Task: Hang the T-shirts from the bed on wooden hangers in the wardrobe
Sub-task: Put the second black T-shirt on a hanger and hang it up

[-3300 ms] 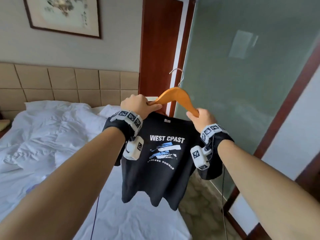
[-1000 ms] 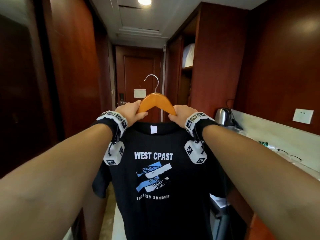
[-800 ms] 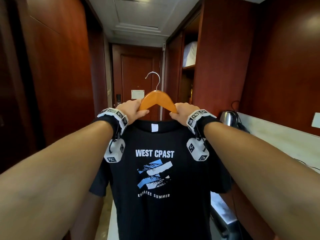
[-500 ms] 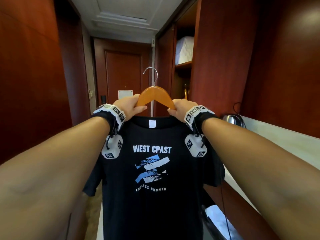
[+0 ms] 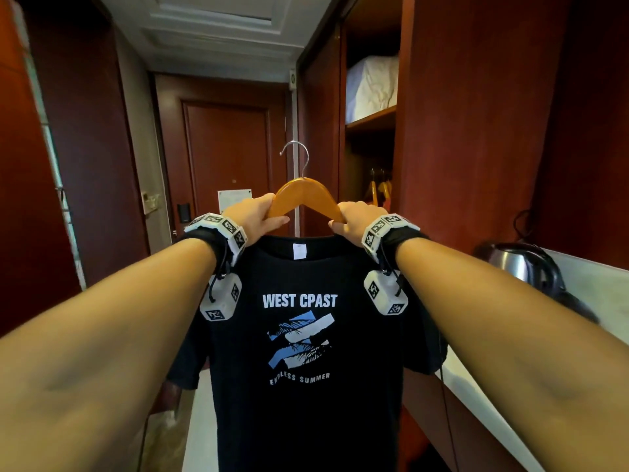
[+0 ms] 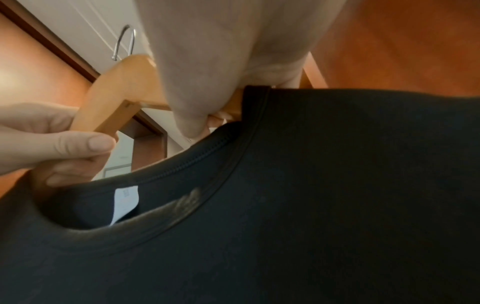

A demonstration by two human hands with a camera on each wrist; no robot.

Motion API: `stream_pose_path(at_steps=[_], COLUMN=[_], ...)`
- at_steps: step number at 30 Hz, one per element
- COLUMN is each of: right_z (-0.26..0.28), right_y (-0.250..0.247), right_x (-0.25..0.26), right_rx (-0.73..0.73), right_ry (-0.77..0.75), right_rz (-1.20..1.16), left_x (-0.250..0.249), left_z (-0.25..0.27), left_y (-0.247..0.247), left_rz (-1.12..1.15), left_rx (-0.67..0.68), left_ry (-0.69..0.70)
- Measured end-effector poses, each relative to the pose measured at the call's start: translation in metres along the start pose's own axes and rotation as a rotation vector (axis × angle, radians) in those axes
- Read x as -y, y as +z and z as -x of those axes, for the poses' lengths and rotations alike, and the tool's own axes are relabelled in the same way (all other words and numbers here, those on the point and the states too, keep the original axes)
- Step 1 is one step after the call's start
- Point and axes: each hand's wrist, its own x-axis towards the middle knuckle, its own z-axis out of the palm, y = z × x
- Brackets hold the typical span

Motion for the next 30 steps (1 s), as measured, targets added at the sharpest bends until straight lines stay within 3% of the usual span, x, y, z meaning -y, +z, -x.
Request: stream_pose_path(at_steps=[7,17,23,30], right_z=[-0.146,-0.303,-0.369,-0.406], right_y=[0.027,0.099,0.140,0.165], right_x=[-0.048,-0.085,-0.114,-0.158], right_rx=[-0.032,-0.016,-0.088,-0.114], right_ry=[-0.006,0.074,0.248,0.377], right_rz=[0.027,-0.036,-0.108,-0.125], left_x=[0.049,0.140,0.181,0.179], left_z=[-0.135,-0.282,-0.385,-0.482], left_y=[0.044,0.126,0.185,0.249], left_rz=[0.023,0.150,0.295,0.340], left_rx=[-0.028,-0.022,0.044,0.164], left_ry=[-0.021,0.024,0.148,0.318])
